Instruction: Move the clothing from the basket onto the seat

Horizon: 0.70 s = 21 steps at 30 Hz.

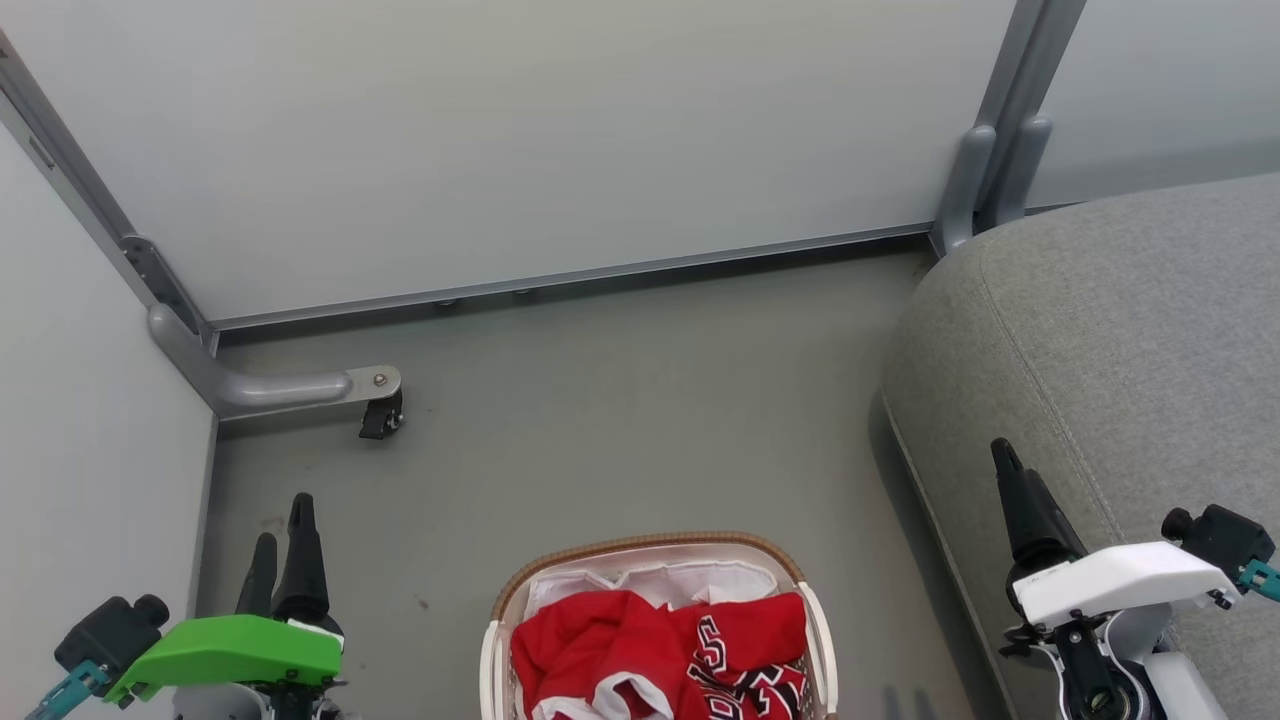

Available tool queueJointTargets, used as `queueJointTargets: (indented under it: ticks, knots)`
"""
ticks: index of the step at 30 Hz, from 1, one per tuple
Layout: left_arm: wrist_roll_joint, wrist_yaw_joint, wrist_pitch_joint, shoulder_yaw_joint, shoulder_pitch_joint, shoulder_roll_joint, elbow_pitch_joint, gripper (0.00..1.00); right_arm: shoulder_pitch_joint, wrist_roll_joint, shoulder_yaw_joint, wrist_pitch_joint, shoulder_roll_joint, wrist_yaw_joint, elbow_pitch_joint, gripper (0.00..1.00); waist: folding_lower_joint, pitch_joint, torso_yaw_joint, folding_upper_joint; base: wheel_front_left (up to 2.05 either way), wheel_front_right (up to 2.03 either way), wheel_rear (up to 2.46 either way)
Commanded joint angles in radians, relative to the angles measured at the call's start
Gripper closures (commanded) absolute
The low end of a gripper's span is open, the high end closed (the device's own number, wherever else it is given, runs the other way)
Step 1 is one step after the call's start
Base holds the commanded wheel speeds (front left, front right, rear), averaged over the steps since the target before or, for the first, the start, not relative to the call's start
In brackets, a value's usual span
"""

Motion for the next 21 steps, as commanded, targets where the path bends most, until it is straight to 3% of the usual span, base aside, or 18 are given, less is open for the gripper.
queueJointTargets:
  ticks: [1, 21]
  knots:
    - [0.047, 0.001, -0.011, -0.003, -0.025, 0.01, -0.009, 0.0, -0.029, -0.042, 0.008, -0.012, -0.012, 0.0, -0.007, 0.0, -0.0001, 0.001, 0.0, 0.0, 0.0, 0.0, 0.0]
    - [0.334, 0.028, -0.074, -0.042, -0.014, 0.009, -0.004, 0.0, -0.028, -0.353, 0.022, -0.075, -0.008, 0.0, -0.016, 0.0, -0.0001, 0.006, 0.001, 0.0, 0.0, 0.0, 0.0]
